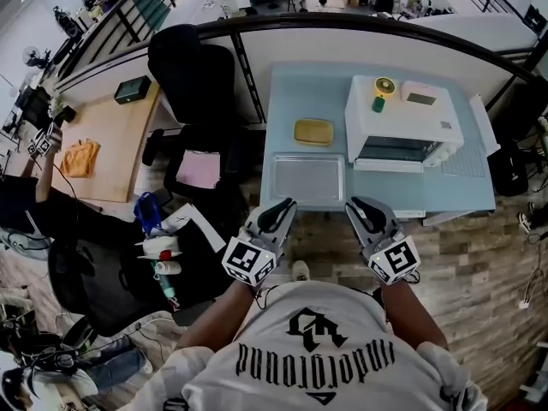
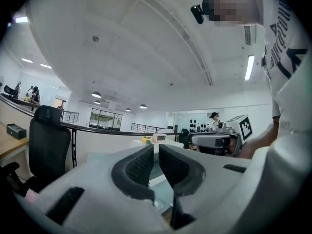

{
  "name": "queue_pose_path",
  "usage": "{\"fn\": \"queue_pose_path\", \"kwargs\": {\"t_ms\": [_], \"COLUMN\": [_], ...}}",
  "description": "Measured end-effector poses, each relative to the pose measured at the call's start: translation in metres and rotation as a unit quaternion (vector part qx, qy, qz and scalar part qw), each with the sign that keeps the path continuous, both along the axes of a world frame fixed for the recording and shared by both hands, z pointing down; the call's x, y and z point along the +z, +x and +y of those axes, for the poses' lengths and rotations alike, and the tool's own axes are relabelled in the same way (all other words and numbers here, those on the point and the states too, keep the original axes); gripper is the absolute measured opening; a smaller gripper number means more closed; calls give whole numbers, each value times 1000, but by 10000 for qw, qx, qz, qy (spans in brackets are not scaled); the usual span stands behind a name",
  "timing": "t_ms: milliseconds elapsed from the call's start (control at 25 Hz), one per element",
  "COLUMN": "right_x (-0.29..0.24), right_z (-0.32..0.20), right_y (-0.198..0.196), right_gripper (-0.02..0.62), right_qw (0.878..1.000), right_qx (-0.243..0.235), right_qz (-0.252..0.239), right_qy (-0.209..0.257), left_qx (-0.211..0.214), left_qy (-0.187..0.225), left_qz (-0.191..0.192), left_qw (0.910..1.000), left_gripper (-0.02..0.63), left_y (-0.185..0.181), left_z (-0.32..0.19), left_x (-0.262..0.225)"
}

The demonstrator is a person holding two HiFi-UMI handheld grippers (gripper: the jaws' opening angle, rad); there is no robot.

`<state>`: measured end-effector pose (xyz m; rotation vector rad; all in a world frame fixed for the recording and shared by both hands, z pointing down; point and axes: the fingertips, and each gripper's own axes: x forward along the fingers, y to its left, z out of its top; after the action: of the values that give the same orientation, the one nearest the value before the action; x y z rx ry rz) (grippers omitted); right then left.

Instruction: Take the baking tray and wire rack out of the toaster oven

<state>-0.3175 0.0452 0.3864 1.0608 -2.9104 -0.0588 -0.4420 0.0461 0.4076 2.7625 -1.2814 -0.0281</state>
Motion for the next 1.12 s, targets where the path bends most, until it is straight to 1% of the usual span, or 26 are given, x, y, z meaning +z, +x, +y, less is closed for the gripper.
{"fn": "queue_pose_path", "kwargs": {"t_ms": [80, 240, 600, 800, 1000, 1120], "right_x": [-1, -1, -3, -1, -4, -4], "right_z": [10, 31, 86, 125, 158, 175], "right_y": [11, 37, 103, 138, 172, 189], "right_gripper": [55, 42, 3, 3, 3, 5], "right_qw": [10000, 10000, 10000, 9999, 9999, 9999], "right_qx": [0, 0, -38, -48, -12, -19], "right_qz": [0, -23, -84, -68, -2, 29], "right_qy": [17, 22, 29, 58, 103, 127], "left_qx": [-16, -91, -198, -218, -214, -226], "left_qy": [51, 84, 109, 236, 244, 305], "left_qz": [-19, 71, -29, -181, -79, -128], "left_qw": [10000, 9999, 9997, 9993, 9994, 9992], "left_gripper": [21, 9, 0, 0, 0, 0], "left_y": [9, 28, 86, 121, 152, 165], "left_z": [11, 30, 82, 120, 153, 171], "left_x": [-4, -11, -14, -16, -22, -25]}}
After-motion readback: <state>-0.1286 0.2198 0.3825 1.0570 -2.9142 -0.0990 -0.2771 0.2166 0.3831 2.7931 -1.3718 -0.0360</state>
